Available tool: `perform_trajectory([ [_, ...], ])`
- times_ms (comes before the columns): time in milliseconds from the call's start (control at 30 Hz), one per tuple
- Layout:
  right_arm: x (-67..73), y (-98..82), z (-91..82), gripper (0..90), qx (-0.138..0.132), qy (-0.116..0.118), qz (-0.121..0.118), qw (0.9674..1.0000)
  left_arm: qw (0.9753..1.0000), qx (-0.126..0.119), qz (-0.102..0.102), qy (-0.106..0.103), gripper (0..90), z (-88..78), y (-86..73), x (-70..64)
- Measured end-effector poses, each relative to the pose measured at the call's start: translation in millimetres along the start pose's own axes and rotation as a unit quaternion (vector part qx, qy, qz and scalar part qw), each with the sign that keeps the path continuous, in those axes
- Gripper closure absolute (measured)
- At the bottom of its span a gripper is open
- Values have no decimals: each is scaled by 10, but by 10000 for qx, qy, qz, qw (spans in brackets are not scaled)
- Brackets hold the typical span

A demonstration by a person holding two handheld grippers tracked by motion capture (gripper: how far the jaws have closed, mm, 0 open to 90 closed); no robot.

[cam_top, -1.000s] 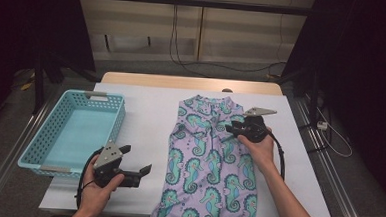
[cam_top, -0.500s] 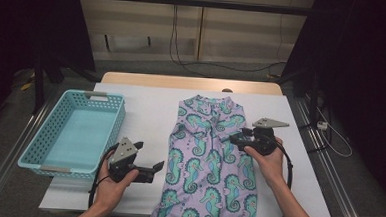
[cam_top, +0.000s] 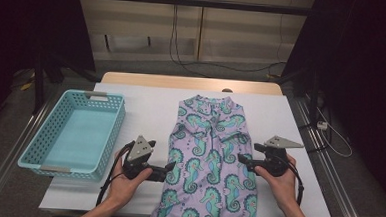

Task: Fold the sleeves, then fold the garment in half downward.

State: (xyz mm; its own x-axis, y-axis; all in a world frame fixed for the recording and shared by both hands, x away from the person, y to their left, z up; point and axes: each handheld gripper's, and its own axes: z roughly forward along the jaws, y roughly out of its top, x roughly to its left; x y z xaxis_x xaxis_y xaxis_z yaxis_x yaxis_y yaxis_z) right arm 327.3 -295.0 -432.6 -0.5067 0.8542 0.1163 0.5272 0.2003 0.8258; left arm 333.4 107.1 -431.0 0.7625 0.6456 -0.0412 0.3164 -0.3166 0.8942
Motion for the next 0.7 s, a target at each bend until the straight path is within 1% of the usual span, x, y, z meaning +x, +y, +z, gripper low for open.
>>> perform_trajectory([
  [67,13,-42,-61,177,-13,-69,79,9999,9999,54,77,85,40,-11,-10,-11],
  [133,20,-82,-102,160,2,-87,150,9998,10000,44,28,78,40,-25,-25,-20],
  [167,31,-108,-120,156,33,-87,191,9998,10000,65,-25,54,40,-29,-36,-27],
  [233,51,-148,-161,157,135,-64,221,9996,9999,90,-41,48,40,-35,-56,-41],
  [300,69,-181,-215,160,195,-24,244,9995,9998,155,54,59,40,-40,-63,-60],
  [367,80,-205,-254,171,262,-86,233,9993,9997,187,104,88,40,-36,-66,-68],
  [433,74,-232,-277,192,294,-90,215,9993,9996,292,59,-27,47,-9,-80,-67],
  [500,65,-243,-277,211,331,-71,223,9992,9988,468,84,-73,55,17,-99,-67],
  [533,63,-244,-268,220,363,-60,214,9991,9986,505,81,-107,56,30,-109,-65],
  [600,70,-244,-258,239,428,-3,187,9989,9979,623,92,-168,62,54,-129,-56],
  [700,79,-254,-244,260,521,12,157,9985,9961,841,48,-263,61,79,-157,-46],
])
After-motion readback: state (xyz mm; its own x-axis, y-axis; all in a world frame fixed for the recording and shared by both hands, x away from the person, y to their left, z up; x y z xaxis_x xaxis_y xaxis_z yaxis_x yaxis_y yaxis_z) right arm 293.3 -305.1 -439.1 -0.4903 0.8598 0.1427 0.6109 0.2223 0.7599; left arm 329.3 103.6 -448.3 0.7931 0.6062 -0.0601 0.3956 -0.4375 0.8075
